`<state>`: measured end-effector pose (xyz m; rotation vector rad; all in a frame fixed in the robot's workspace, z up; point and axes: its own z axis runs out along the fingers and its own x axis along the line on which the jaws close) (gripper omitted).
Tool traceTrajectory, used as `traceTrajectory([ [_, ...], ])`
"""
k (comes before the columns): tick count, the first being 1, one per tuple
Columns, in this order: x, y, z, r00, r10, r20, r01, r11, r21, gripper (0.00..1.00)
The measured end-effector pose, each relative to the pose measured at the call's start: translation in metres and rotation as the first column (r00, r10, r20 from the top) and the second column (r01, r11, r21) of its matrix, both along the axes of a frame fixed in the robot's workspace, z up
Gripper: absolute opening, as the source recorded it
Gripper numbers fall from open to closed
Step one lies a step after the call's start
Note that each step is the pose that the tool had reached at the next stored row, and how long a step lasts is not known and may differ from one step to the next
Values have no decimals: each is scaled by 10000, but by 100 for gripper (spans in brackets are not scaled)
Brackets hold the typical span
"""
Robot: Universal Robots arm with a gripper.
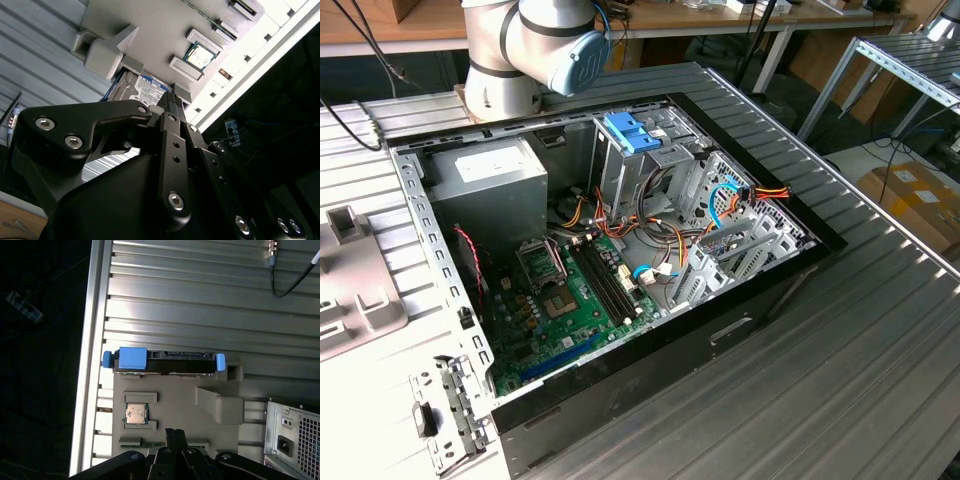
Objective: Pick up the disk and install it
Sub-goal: 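Pick up the disk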
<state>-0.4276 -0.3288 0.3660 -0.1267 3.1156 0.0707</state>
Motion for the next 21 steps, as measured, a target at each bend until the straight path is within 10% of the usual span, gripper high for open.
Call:
traceTrajectory([
  [21,0,0,-4,9999,134,0,-134,9999,0,11],
])
